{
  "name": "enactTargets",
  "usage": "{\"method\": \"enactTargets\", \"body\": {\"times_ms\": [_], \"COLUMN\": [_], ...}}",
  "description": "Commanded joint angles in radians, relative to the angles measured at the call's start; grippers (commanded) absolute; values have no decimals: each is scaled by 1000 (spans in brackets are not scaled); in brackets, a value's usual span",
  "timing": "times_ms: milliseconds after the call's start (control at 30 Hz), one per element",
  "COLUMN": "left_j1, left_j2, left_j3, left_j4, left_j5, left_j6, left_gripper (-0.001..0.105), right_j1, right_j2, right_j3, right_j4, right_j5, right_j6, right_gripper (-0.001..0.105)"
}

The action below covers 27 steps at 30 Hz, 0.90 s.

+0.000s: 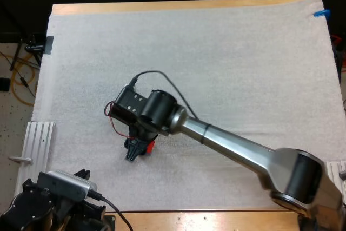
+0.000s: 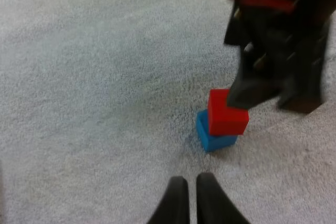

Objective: Stack red cube on blue cube

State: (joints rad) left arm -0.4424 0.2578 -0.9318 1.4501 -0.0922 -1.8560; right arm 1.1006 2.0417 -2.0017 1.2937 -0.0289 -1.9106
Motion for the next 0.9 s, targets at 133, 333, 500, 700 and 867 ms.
{"method": "enactTargets", "body": {"times_ms": [133,333,500,700,867], "left_j1": [1,1,1,59,251], "left_j2": [17,95,213,358,452], "left_j3": [-6,-6,-6,-5,-5], "left_j4": [-82,-214,-349,-531,-663], "left_j5": [7,-12,-30,-35,147], "left_j6": [-2,24,60,100,111], "left_gripper": [25,49,49,49,49], "right_j1": [-57,-217,-365,-530,-652], "right_j2": [-95,-133,-141,-173,-269], "right_j3": [-8,-8,-8,29,155], "right_j4": [5,-65,-93,-117,-177], "right_j5": [-7,-39,-39,-39,-41], "right_j6": [-1,46,74,75,75], "right_gripper": [65,65,65,65,65]}}
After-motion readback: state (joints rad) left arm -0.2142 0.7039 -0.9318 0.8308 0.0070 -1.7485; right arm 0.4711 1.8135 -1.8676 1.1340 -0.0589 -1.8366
